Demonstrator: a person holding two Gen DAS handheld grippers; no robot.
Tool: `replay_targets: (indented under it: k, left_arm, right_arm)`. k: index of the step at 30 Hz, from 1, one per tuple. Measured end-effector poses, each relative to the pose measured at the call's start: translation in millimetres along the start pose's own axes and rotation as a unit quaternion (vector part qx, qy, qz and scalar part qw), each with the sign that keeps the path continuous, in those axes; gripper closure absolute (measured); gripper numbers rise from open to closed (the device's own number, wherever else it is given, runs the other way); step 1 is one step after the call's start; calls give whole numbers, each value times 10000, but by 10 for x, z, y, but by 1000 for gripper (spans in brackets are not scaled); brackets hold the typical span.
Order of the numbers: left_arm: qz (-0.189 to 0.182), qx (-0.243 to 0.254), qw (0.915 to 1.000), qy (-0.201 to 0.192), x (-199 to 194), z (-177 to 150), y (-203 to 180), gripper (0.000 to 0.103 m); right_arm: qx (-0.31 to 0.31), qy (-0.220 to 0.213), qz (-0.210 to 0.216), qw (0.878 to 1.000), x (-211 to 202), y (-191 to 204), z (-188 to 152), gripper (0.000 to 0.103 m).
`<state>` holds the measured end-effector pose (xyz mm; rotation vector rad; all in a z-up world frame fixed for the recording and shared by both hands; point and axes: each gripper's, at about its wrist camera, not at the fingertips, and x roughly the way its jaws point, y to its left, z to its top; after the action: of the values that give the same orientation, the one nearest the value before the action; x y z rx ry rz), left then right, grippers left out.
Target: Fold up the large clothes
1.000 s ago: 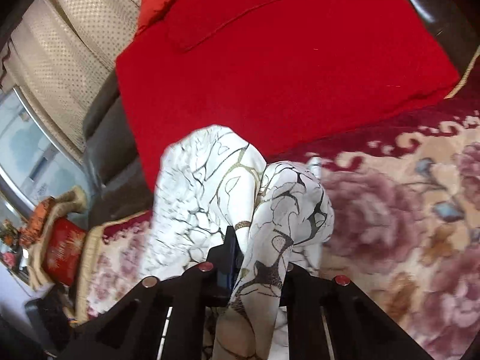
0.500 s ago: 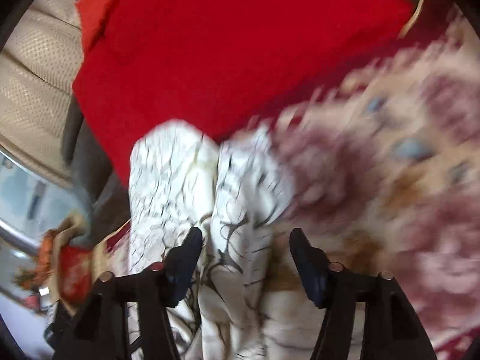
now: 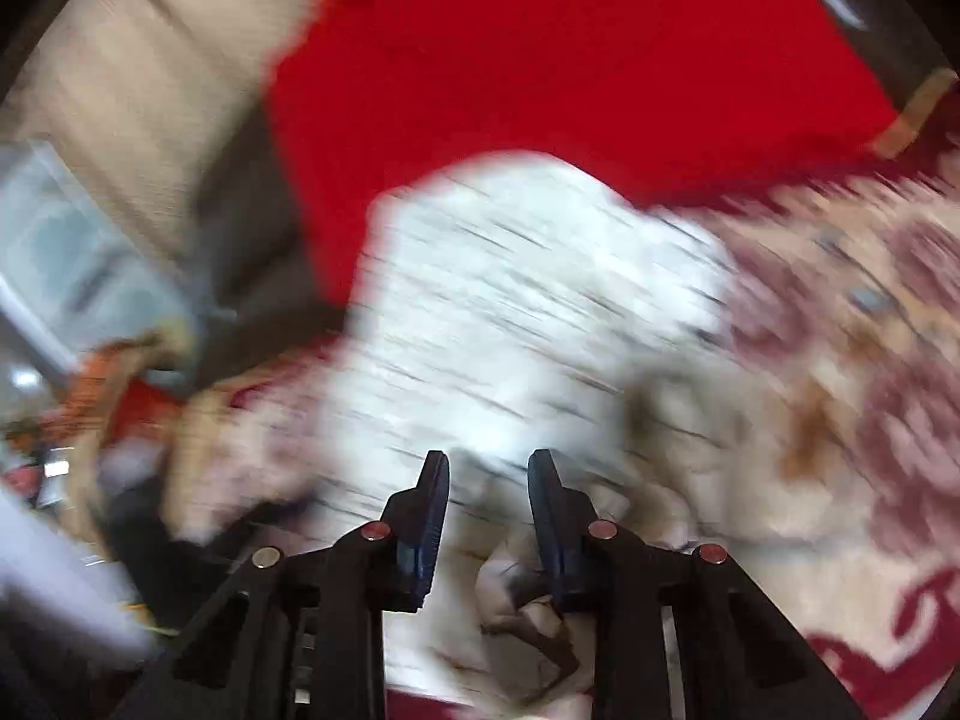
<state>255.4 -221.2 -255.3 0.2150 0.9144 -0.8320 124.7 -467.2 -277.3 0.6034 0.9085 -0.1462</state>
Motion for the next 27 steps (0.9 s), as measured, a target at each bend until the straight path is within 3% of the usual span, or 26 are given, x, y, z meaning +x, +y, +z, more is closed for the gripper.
replay_targets:
  k: [2, 3, 7, 27]
  left_arm:
    - [21, -198, 9997, -111, -68, -22, 100, 16]
    - [209, -237, 9993, -188, -102, -24, 135, 16]
    - [830, -295, 9950, -461, -152, -55, 232, 16]
    - [1033, -419, 9934, -282, 113, -25, 192, 10]
  right_arm:
    - [463, 120, 60, 9988, 164, -286, -37, 95]
    - [549, 135, 146, 9983, 177, -321, -31, 95]
    - [48, -62, -74, 9999, 223, -168, -80, 95]
    - [-265, -43, -347, 9990, 251, -83, -99, 95]
